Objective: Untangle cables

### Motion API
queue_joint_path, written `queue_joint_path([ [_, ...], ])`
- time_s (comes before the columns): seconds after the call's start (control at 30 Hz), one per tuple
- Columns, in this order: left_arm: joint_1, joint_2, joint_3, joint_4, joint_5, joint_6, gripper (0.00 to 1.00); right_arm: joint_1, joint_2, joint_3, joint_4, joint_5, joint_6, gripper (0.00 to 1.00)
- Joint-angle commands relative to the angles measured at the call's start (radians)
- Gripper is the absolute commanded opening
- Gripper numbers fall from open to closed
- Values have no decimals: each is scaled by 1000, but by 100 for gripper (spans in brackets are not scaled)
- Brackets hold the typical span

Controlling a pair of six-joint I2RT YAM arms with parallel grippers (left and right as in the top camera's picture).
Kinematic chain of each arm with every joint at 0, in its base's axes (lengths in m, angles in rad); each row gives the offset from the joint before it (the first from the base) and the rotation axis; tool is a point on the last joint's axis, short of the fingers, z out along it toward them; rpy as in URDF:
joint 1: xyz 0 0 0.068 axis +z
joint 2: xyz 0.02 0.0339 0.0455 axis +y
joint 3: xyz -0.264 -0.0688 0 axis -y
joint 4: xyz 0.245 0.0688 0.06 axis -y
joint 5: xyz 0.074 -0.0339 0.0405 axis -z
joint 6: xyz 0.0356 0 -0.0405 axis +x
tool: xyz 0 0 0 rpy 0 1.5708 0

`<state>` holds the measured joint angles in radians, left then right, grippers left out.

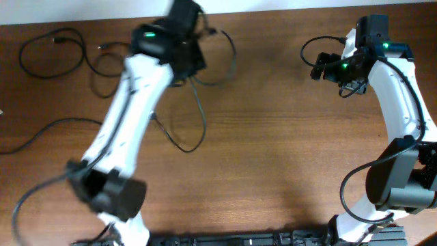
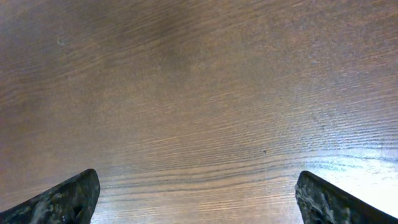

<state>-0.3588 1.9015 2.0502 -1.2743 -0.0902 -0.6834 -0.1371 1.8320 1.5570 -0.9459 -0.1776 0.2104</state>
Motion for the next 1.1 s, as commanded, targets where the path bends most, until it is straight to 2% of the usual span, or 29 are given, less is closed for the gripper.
queue_joint_path([
  [0.0,112,-143,14,-89,-144,-191,0,-5,7,-4,0,6,8,98],
  [0.1,266,-233,14,-238,-222,-399,0,-5,7,-4,0,6,8,98],
  [0.2,431,-283,14,-292,-219,-412,0,-5,7,-4,0,6,8,98],
  [0.43,892,-281,12,-328,-126,-552,0,-5,7,-4,0,6,8,98],
  [0.6,1106,-213,-1,-324,-103,-552,0,-5,7,-4,0,6,8,98],
  [0.9,1354,-26,-87,-203,2,-597,0,-5,7,-4,0,6,8,98],
  [1.07,1398,99,-90,-204,23,-603,1,-5,7,-4,0,6,8,98],
])
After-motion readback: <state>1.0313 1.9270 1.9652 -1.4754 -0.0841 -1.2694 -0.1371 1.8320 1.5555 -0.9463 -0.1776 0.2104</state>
